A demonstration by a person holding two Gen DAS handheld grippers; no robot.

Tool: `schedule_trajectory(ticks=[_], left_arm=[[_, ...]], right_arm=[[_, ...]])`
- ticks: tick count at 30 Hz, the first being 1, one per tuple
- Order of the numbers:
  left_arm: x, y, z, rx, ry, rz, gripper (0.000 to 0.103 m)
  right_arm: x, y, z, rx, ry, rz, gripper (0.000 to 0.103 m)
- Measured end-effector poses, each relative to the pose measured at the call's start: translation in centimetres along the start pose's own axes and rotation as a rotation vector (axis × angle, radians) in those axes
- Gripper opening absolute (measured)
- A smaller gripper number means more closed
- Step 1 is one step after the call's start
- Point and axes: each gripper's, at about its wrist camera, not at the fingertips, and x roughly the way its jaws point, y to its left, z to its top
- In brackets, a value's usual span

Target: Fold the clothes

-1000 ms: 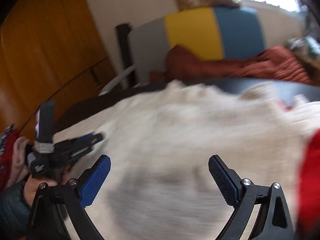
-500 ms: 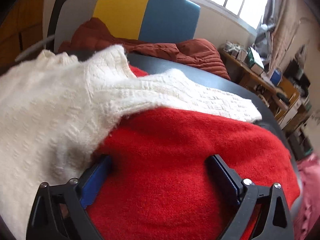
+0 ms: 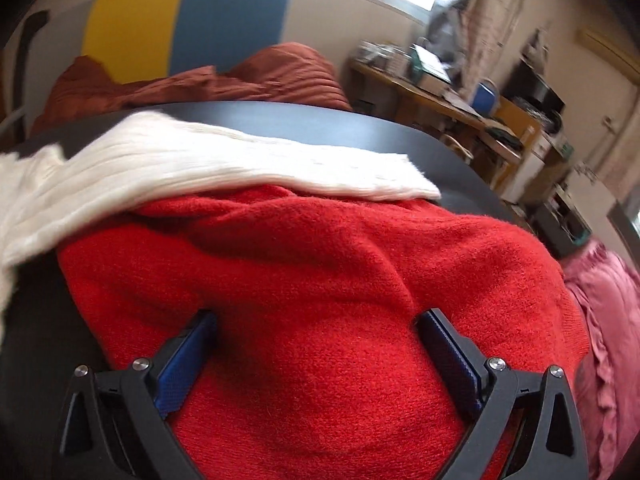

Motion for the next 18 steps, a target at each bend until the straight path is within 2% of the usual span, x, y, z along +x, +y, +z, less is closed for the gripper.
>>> schedule_trajectory(ticks=[6, 10, 12, 15, 16, 18], left_arm=[[-1.0, 2.7, -1.8, -0.031, -0.002, 0.052, 0.043], [-1.6, 4.2, -2.7, -0.066, -0.006, 0.043, 0.043], [-2.1, 4.5, -3.1, -0.073, -0.010, 0.024, 0.043], [-3.1, 4.4, -3.4, -0.053, -0.014, 0.011, 0.043], [-3.4, 4.4, -3.4, -0.049, -0.019, 0.004, 0.043], [-4.1, 4.4, -2.9, -0.042, -0.034, -0.019, 0.043]], right_arm=[[1.9, -4.4, 1.3, 0.125, 0.073, -0.114, 0.102], [1.2, -5.7, 2.1, 0.188, 0.091, -0.169, 0.102], [-0.8, -5.4, 2.2, 0.197, 0.046, -0.201, 0.102], [-4.8, -4.5, 2.4, 0.205, -0.072, -0.218, 0.103], [-6.2, -3.6, 2.4, 0.196, -0.110, -0.196, 0.103], [-8.7, -0.6, 2.6, 0.172, -0.166, -0.095, 0.103]])
